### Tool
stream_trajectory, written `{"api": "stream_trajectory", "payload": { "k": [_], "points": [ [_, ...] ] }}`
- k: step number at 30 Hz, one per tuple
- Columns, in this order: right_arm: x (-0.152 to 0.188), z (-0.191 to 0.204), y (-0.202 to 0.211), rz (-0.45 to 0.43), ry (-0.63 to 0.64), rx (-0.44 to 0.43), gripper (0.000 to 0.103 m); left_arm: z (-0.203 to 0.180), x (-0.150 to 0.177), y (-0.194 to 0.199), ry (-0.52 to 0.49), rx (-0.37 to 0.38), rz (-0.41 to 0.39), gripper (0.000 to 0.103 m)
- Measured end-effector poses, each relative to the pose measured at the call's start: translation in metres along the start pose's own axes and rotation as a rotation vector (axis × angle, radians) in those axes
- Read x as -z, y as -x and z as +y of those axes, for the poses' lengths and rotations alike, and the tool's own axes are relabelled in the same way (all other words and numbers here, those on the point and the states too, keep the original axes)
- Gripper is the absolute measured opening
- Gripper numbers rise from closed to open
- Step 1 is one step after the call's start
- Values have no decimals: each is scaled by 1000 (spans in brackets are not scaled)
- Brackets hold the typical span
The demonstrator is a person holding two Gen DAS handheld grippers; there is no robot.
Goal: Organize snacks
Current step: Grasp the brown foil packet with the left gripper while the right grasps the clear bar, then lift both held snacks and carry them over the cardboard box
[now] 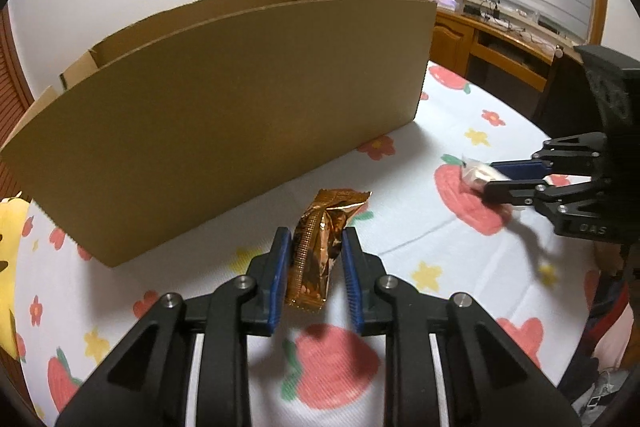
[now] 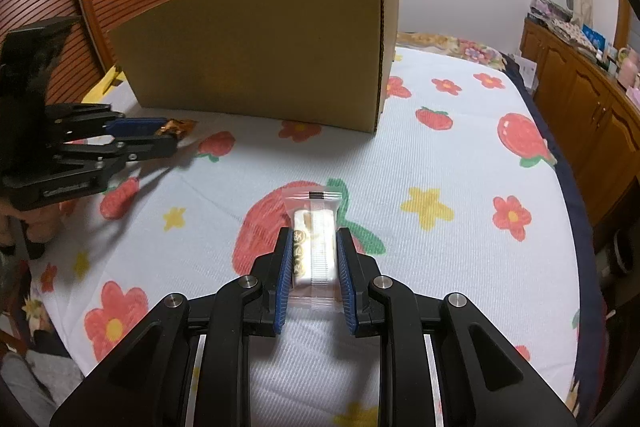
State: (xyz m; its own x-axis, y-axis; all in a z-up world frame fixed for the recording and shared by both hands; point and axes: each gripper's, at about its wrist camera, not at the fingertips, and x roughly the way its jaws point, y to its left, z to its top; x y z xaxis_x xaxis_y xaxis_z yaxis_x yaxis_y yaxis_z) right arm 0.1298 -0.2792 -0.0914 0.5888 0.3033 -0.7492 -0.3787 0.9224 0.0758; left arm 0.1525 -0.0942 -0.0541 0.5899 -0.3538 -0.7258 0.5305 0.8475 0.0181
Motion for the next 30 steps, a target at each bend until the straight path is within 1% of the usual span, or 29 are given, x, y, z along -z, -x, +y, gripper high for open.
{"api": "stream_trajectory", "payload": {
  "k": [6, 17, 22, 30],
  "points": [
    [1, -2, 1, -5, -7, -13, 20, -2, 5, 8, 24, 0, -22, 23],
    [2, -3, 3, -23, -11, -13, 20, -5, 15, 21, 85, 25, -51, 23],
    [3, -2, 7, -40, -9, -7, 20, -2, 17, 30, 98, 9, -69, 23],
    [3, 0, 15, -85, -11, 28, 20, 5, 14, 43, 120, -7, -107, 23]
  ]
}}
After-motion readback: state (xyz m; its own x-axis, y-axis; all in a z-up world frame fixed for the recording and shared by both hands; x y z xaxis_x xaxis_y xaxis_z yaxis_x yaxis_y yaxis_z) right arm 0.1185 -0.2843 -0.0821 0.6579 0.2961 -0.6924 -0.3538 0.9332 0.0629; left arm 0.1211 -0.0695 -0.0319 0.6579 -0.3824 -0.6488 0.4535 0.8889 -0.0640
